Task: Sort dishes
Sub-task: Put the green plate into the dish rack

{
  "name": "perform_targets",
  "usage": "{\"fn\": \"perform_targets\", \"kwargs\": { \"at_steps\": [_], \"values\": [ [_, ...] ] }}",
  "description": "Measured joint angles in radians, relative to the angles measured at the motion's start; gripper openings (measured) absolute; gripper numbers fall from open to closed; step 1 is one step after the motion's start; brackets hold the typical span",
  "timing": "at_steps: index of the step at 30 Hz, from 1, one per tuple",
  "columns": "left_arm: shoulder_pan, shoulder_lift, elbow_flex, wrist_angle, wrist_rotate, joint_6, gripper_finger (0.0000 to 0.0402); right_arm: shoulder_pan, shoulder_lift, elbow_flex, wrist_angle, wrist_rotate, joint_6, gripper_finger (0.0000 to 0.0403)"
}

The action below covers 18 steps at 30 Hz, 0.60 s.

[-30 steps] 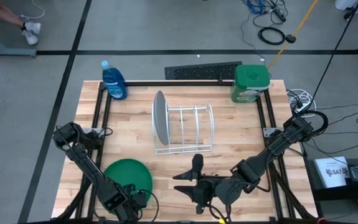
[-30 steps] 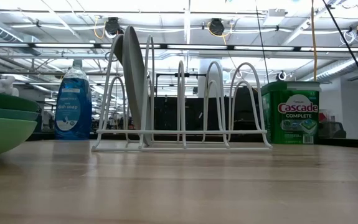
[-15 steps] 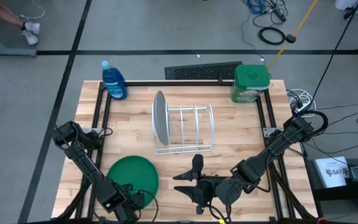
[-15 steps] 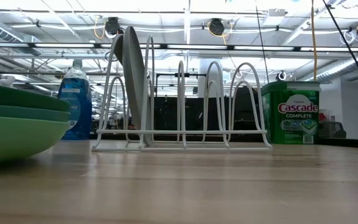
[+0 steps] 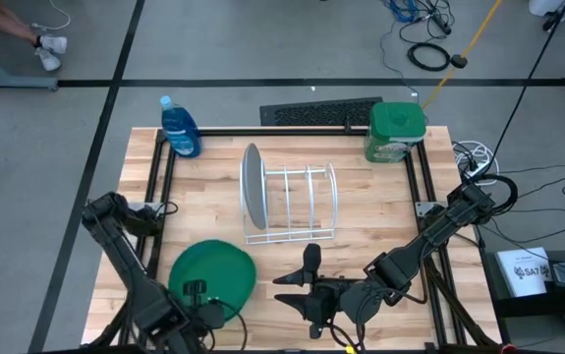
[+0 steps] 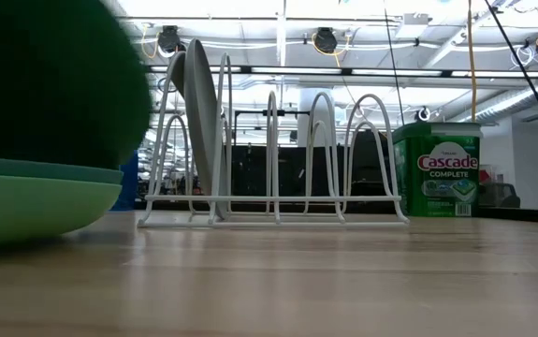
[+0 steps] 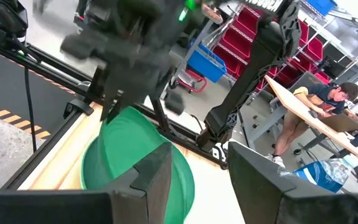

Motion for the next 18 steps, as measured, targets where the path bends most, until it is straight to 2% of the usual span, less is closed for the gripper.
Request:
{"fn": "perform_targets", "kwargs": {
  "at_steps": [11,18],
  "values": [
    [-0.066,0.000,0.349,-0.158,-0.280,0.140,0.0000,0.000,0.000,0.000,-0.007,0.000,-0.004,0.0148],
    [-0.084,0.000,0.401,-0.157,-0.310,0.266,0.0000,0.005,0.000,0.000,-0.023,0.001,-0.025,0.0148]
  ]
}}
